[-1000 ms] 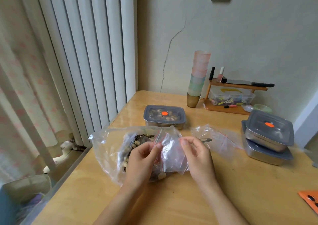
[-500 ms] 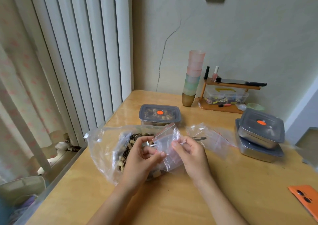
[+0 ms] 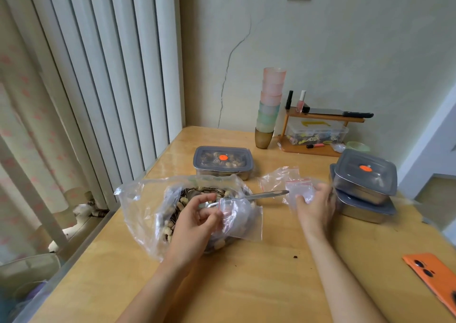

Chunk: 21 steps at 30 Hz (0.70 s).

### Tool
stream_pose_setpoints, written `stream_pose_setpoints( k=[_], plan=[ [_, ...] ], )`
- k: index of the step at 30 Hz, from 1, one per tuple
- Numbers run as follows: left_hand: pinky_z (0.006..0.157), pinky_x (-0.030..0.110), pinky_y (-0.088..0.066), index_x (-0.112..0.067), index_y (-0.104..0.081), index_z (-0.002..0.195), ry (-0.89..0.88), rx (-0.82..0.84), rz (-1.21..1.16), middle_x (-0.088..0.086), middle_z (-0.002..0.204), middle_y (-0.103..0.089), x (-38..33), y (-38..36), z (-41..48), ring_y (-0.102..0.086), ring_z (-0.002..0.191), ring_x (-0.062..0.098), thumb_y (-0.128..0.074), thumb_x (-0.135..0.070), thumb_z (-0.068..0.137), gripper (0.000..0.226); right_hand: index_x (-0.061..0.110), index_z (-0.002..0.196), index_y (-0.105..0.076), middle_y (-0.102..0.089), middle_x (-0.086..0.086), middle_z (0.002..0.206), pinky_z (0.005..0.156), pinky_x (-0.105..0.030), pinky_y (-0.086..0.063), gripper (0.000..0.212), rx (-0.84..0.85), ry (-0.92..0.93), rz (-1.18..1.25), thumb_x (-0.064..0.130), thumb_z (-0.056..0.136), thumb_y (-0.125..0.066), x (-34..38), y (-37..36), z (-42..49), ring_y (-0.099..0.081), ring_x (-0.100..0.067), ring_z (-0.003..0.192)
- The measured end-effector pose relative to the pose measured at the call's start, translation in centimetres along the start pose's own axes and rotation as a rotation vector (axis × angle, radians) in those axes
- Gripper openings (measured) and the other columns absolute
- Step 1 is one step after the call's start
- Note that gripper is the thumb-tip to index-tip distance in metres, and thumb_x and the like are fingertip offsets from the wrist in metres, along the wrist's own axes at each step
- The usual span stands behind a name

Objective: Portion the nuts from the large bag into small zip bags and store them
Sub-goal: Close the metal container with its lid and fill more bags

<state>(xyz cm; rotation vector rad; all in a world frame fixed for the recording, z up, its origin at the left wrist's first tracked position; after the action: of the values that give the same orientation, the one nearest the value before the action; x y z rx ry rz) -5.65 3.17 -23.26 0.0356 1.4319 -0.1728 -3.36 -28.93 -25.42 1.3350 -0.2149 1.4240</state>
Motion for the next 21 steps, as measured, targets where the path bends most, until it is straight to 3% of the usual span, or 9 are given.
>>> stream_pose_setpoints(
  k=[3, 5, 6, 8, 11, 14, 17, 21],
  plan=[
    [0.062, 0.020, -0.047, -0.018, -0.059, 0.126, 0.002, 0.013, -0.018, 0.009, 0.073, -0.072, -0.1, 0.1, -0.1, -0.059, 0.062, 0.011, -0.068, -0.011, 0.098, 0.030, 0.005, 0.127, -0.056, -0.050, -0.026, 0.136, 0.100, -0.055, -0.037, 0.056, -0.198, 0.180, -0.102, 0.007, 0.076, -0.079, 2.8, 1.7, -1.2, -0.044, -0.046, 0.120],
    [0.066, 0.027, -0.051, -0.016, -0.061, 0.123, 0.007, 0.000, -0.059, 0.012, 0.078, -0.075, -0.3, 0.1, -0.1, -0.061, 0.066, 0.015, -0.071, -0.012, 0.096, 0.030, 0.005, 0.120, -0.062, -0.053, -0.020, 0.133, 0.101, -0.048, -0.040, 0.037, -0.306, 0.408, 0.003, 0.004, 0.084, -0.067, 6.2, 3.8, -3.1, -0.049, -0.043, 0.119],
    [0.068, 0.029, -0.052, -0.014, -0.063, 0.120, 0.008, -0.006, -0.085, 0.014, 0.082, -0.076, -0.4, 0.1, -0.1, -0.062, 0.068, 0.017, -0.073, -0.011, 0.094, 0.027, 0.004, 0.114, -0.065, -0.057, -0.018, 0.126, 0.103, -0.039, -0.040, 0.027, -0.315, 0.525, 0.092, 0.001, 0.087, -0.062, 7.9, 4.8, -4.6, -0.053, -0.039, 0.115],
    [0.068, 0.031, -0.052, -0.008, -0.068, 0.109, -0.004, -0.013, -0.105, 0.017, 0.085, -0.077, -0.6, 0.1, -0.1, -0.061, 0.070, 0.019, -0.072, -0.008, 0.095, 0.015, 0.002, 0.102, -0.069, -0.063, -0.013, 0.110, 0.099, -0.019, -0.038, 0.017, -0.256, 0.738, 0.210, -0.002, 0.090, -0.057, 11.2, 6.2, -8.0, -0.058, -0.028, 0.104],
    [0.070, 0.033, -0.050, -0.009, -0.075, 0.095, -0.045, -0.026, -0.090, 0.020, 0.082, -0.072, -0.6, 0.3, -0.1, -0.060, 0.072, 0.019, -0.069, -0.009, 0.097, 0.007, 0.007, 0.097, -0.071, -0.064, -0.001, 0.094, 0.081, -0.010, -0.039, 0.015, 0.132, 0.967, 0.296, 0.001, 0.093, -0.057, 14.3, 5.0, -13.5, -0.053, -0.004, 0.082],
    [0.074, 0.032, -0.054, -0.011, -0.078, 0.093, -0.022, -0.037, -0.127, 0.024, 0.088, -0.071, -0.5, 0.5, -0.1, -0.066, 0.080, 0.022, -0.069, -0.014, 0.097, 0.010, 0.014, 0.100, -0.069, -0.063, 0.009, 0.096, 0.072, -0.011, -0.043, 0.018, 0.445, 0.924, 0.309, 0.000, 0.093, -0.062, 14.4, 1.5, -15.8, -0.053, 0.005, 0.077],
    [0.072, 0.026, -0.059, -0.010, -0.080, 0.093, 0.070, -0.036, -0.240, 0.018, 0.094, -0.077, -0.2, 0.7, -0.1, -0.076, 0.089, 0.028, -0.066, -0.006, 0.098, 0.016, 0.019, 0.101, -0.065, -0.059, 0.012, 0.099, 0.075, -0.020, -0.050, 0.015, 0.440, 0.833, 0.299, 0.006, 0.093, -0.065, 13.7, -0.1, -15.9, -0.058, 0.000, 0.085],
    [0.073, 0.027, -0.060, -0.003, -0.077, 0.104, 0.129, 0.032, -0.267, 0.021, 0.101, -0.077, -0.3, 0.1, -0.2, -0.077, 0.095, 0.032, -0.066, -0.006, 0.097, 0.013, 0.020, 0.101, -0.061, -0.060, 0.014, 0.099, 0.080, -0.014, -0.045, 0.018, 0.398, 0.775, 0.297, 0.009, 0.092, -0.072, 13.4, 0.5, -15.2, -0.057, 0.006, 0.093]
  ],
)
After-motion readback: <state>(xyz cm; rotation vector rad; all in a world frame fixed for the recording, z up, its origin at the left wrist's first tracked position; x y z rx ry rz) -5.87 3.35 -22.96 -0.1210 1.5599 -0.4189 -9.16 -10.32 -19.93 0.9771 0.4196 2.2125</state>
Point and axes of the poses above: each hand's wrist, its own z-axis towards the middle knuckle, its own y-axis out of the back of the hand, x = y × z, the point moved 6 cm from there along z, towards the middle knuckle
